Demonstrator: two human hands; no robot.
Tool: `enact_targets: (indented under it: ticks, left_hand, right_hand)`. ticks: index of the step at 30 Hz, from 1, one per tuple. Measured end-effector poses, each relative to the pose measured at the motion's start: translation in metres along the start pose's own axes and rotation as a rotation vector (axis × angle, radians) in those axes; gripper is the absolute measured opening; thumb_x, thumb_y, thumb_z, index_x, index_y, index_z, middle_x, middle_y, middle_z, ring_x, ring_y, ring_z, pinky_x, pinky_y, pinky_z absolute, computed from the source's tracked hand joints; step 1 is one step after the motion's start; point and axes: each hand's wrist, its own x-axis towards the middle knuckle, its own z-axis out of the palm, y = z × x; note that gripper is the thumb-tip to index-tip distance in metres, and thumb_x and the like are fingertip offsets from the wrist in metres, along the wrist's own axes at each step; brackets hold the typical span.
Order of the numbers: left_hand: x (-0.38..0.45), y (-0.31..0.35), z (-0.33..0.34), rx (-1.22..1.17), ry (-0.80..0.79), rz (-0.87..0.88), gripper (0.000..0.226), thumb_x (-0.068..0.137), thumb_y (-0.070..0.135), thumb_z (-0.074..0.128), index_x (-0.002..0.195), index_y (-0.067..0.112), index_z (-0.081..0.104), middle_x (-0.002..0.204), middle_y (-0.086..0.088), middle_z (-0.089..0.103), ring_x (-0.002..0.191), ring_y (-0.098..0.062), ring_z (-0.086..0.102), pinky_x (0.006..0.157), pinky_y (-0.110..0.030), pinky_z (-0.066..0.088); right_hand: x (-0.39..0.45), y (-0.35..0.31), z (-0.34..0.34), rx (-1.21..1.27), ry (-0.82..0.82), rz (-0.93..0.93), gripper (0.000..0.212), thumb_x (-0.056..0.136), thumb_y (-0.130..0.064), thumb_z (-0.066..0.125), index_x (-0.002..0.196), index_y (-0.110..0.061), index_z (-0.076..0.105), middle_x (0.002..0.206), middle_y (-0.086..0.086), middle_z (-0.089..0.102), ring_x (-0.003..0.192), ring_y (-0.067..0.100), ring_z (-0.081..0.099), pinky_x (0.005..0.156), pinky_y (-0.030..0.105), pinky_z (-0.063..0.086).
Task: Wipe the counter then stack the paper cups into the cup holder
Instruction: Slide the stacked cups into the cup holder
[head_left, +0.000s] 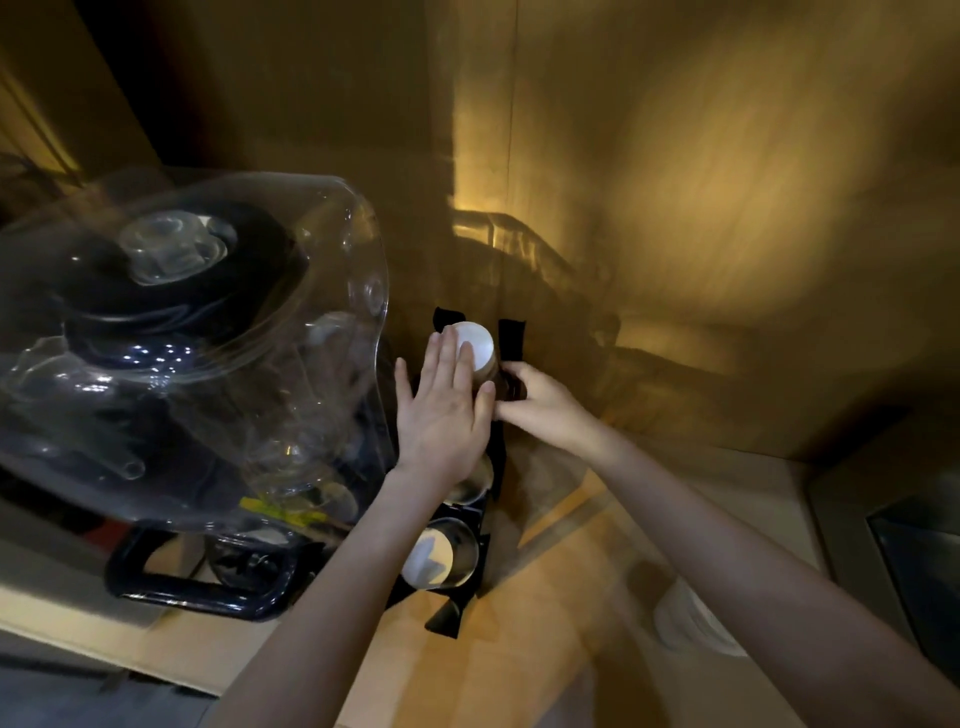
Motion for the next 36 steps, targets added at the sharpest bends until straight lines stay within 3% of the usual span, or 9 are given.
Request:
enact_targets:
  ticks: [5, 9, 12, 17, 20, 23, 28, 33, 36]
  left_hand:
    - [0.002, 0.006, -0.019, 0.036, 0.002, -0.006, 0.053, 0.096, 0.038, 0.020, 0.142, 0.011, 0.024, 0.158, -0.008, 0.012, 0.146, -0.019, 0.003, 0.114, -0.055, -0.007]
    - [-0.008, 0.036, -0.028, -0.104, 0.148, 0.052, 0.044, 0.095, 0.032, 0.035, 0.131, 0.007, 0.041, 0.142, -0.015, 0.043, 0.135, -0.030, 0.033, 0.111, -0.053, 0.020]
    - [-0.020, 0.067, -0.023, -0.206, 0.189, 0.195, 0.044, 0.091, 0.035, 0.031, 0.118, 0.007, 0.052, 0.113, -0.017, 0.063, 0.106, -0.035, 0.056, 0.084, -0.046, 0.047]
    - [-0.047, 0.114, 0.016, -0.232, 0.053, 0.364, 0.033, 0.092, 0.031, 0.036, 0.085, 0.008, 0.058, 0.083, -0.012, 0.066, 0.078, -0.032, 0.061, 0.059, -0.038, 0.047]
    - [-0.067, 0.137, 0.048, -0.202, -0.112, 0.344, 0.031, 0.093, 0.032, 0.036, 0.086, 0.010, 0.058, 0.089, -0.013, 0.065, 0.081, -0.033, 0.062, 0.061, -0.037, 0.046]
    - [-0.085, 0.155, 0.076, -0.109, -0.285, 0.343, 0.036, 0.093, 0.035, 0.036, 0.112, 0.011, 0.055, 0.116, -0.011, 0.061, 0.103, -0.033, 0.058, 0.078, -0.038, 0.046]
    - [-0.107, 0.171, 0.109, -0.110, -0.510, 0.397, 0.077, 0.087, 0.051, 0.044, 0.143, 0.007, 0.014, 0.150, -0.010, 0.029, 0.135, -0.025, 0.030, 0.106, -0.037, 0.030]
    - [-0.115, 0.178, 0.125, -0.206, -0.496, 0.353, 0.099, 0.078, 0.053, 0.058, 0.145, 0.007, 0.002, 0.149, -0.009, 0.029, 0.133, -0.024, 0.033, 0.098, -0.036, 0.038]
    - [-0.118, 0.181, 0.127, -0.308, -0.486, 0.265, 0.098, 0.075, 0.049, 0.064, 0.145, 0.009, 0.007, 0.143, -0.009, 0.035, 0.124, -0.025, 0.043, 0.086, -0.034, 0.044]
  right_hand:
    - [-0.038, 0.021, -0.033, -0.056, 0.040, 0.002, 0.042, 0.091, -0.023, 0.053, 0.130, -0.013, 0.044, 0.110, 0.002, 0.057, 0.101, 0.014, 0.052, 0.083, 0.025, 0.036]
    - [-0.074, 0.058, -0.067, -0.174, 0.140, -0.006, 0.023, 0.091, -0.015, 0.051, 0.110, -0.008, 0.062, 0.096, 0.008, 0.065, 0.089, 0.017, 0.057, 0.078, 0.027, 0.041]
    - [-0.107, 0.089, -0.091, -0.200, 0.209, 0.089, 0.019, 0.092, -0.012, 0.050, 0.100, -0.002, 0.064, 0.090, 0.014, 0.067, 0.084, 0.023, 0.061, 0.075, 0.030, 0.044]
    - [-0.163, 0.157, -0.107, -0.106, 0.404, 0.266, 0.021, 0.094, -0.017, 0.047, 0.102, -0.005, 0.063, 0.092, 0.009, 0.063, 0.084, 0.023, 0.059, 0.070, 0.030, 0.045]
    - [-0.182, 0.196, -0.096, 0.082, 0.522, 0.416, 0.019, 0.092, -0.015, 0.049, 0.091, -0.005, 0.065, 0.084, 0.011, 0.063, 0.072, 0.020, 0.057, 0.060, 0.023, 0.044]
    - [-0.191, 0.232, -0.078, 0.299, 0.556, 0.640, 0.021, 0.086, -0.014, 0.051, 0.069, -0.012, 0.063, 0.076, 0.015, 0.064, 0.066, 0.028, 0.059, 0.062, 0.031, 0.045]
    - [-0.199, 0.257, -0.038, 0.732, 0.356, 0.921, 0.038, 0.090, -0.031, 0.046, 0.078, 0.001, 0.060, 0.067, 0.018, 0.063, 0.056, 0.030, 0.060, 0.061, 0.039, 0.056]
    - [-0.191, 0.253, -0.018, 1.296, 0.262, 0.988, 0.054, 0.090, -0.050, 0.038, 0.076, -0.001, 0.056, 0.047, 0.012, 0.064, 0.071, 0.028, 0.058, 0.068, 0.042, 0.052]
    - [-0.188, 0.248, -0.013, 1.575, 0.310, 0.967, 0.050, 0.088, -0.048, 0.046, 0.091, 0.001, 0.056, 0.061, 0.018, 0.069, 0.074, 0.030, 0.061, 0.055, 0.039, 0.058]
